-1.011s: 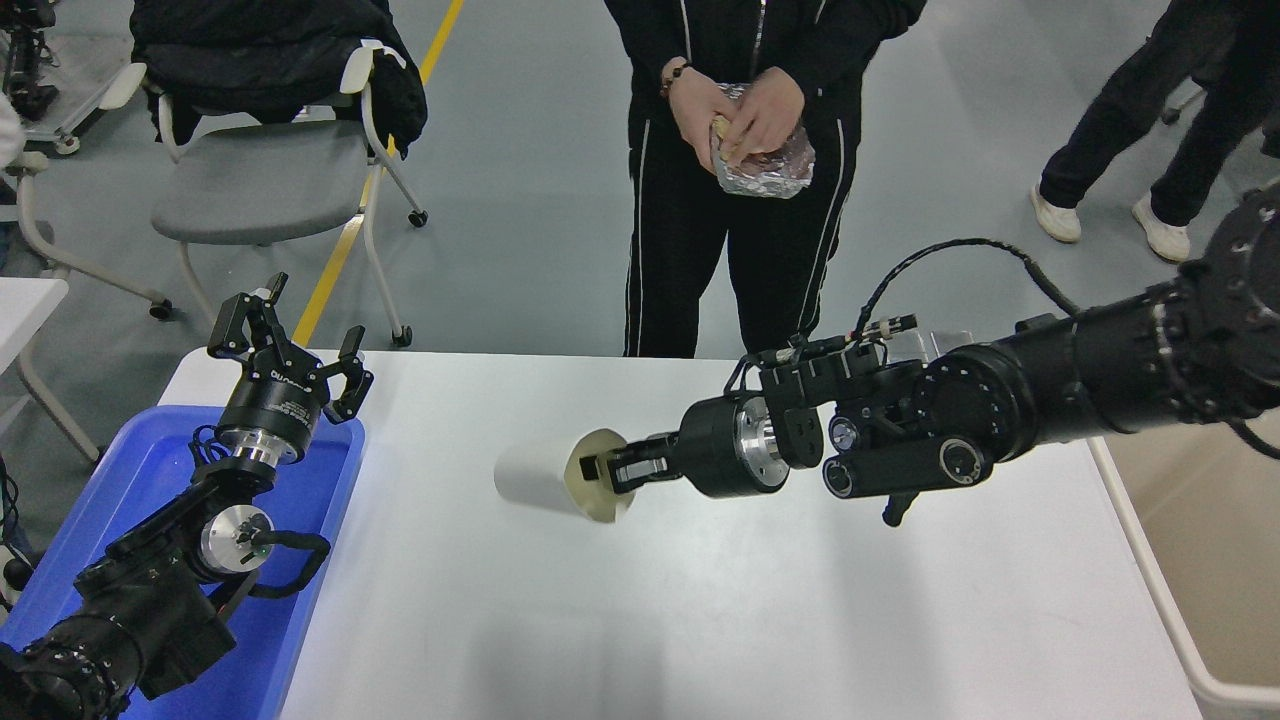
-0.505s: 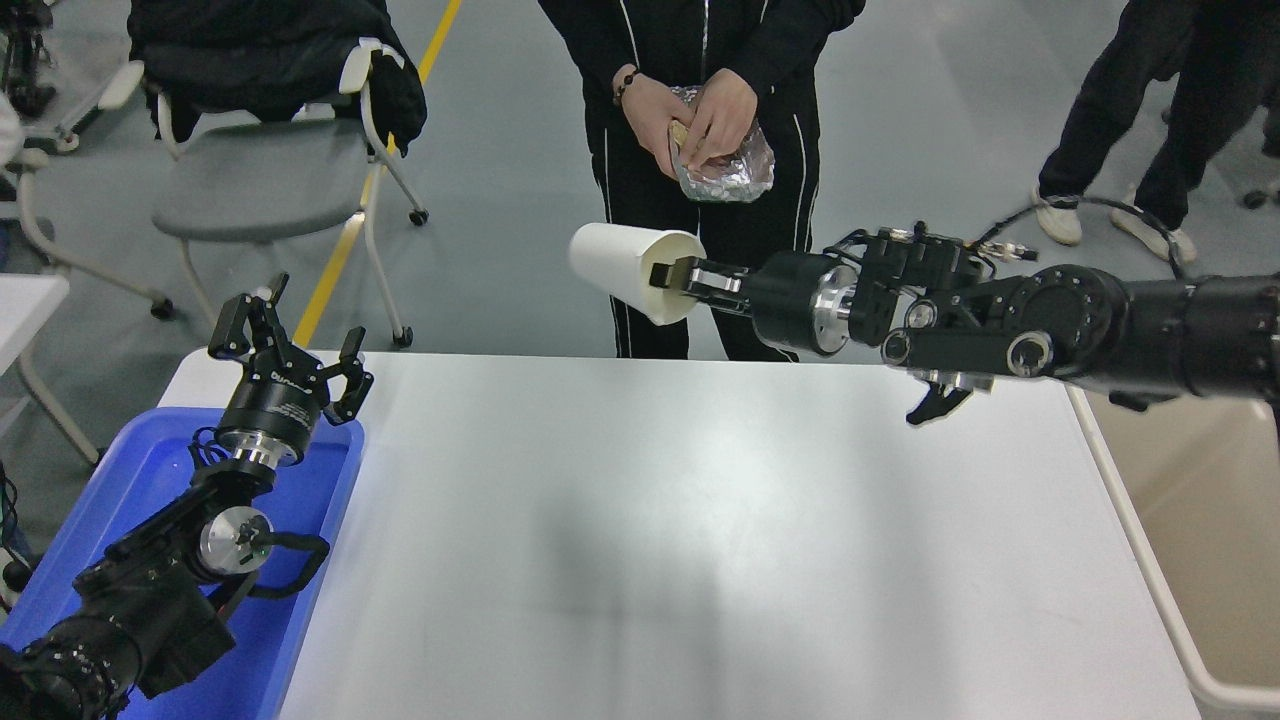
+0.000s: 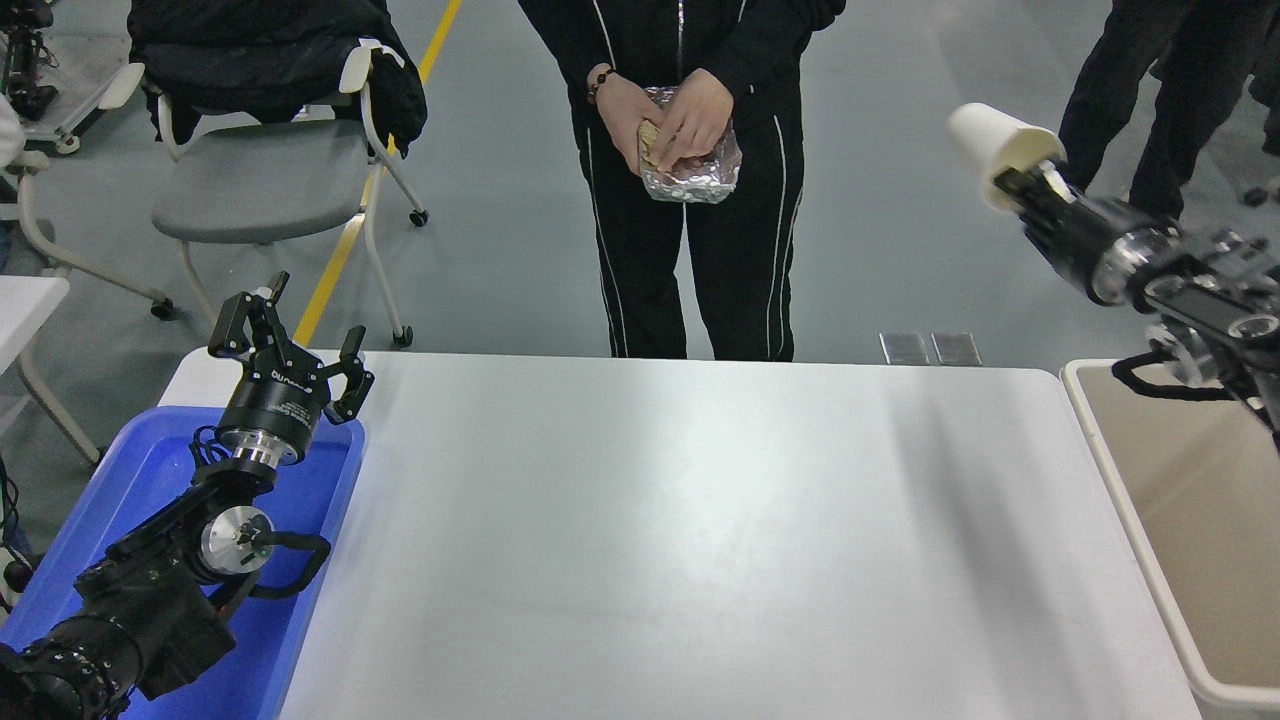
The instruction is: Dispose of the paper cup in the dustbin
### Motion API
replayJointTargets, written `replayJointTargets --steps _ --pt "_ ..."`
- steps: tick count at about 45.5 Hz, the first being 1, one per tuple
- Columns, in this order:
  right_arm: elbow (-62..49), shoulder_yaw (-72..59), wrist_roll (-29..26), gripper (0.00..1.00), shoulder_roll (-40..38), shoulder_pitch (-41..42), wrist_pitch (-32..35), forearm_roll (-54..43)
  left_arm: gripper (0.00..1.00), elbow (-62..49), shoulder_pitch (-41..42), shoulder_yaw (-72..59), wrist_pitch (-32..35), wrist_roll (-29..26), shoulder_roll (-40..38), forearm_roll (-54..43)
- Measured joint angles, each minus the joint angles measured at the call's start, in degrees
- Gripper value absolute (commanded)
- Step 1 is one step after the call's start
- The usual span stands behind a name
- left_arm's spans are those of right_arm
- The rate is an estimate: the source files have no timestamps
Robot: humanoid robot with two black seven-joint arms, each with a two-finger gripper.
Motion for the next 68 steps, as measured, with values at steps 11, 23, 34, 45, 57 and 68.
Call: replayJointTargets --steps 11,23,34,45,57,68 --pt "-12.9 5.7 -8.7 0.0 -0.9 -10.4 0.5 2.7 1.0 0.0 0.0 0.0 0.0 0.0 0.0 0.0" --pt "-17.6 13.1 -16.0 0.0 -2.0 -17.5 -0.1 3.5 1.0 0.0 0.0 0.0 0.0 0.0 0.0 0.0" --pt "-18.8 16.4 -18.6 0.0 -1.1 -22.0 -1.2 3.4 1.0 0.0 0.0 0.0 0.0 0.0 0.0 0.0" --pt "-19.2 17.1 -19.4 0.0 2.7 -25.9 -1.6 2.9 1.0 0.0 0.0 0.0 0.0 0.0 0.0 0.0" --pt "-19.3 17.2 -19.6 0.0 6.0 -28.2 -1.7 2.8 1.0 0.0 0.0 0.0 0.0 0.0 0.0 0.0" --pt "-19.4 17.2 -19.7 0.4 6.9 -28.4 -2.0 2.7 1.0 0.0 0.0 0.0 0.0 0.0 0.0 0.0"
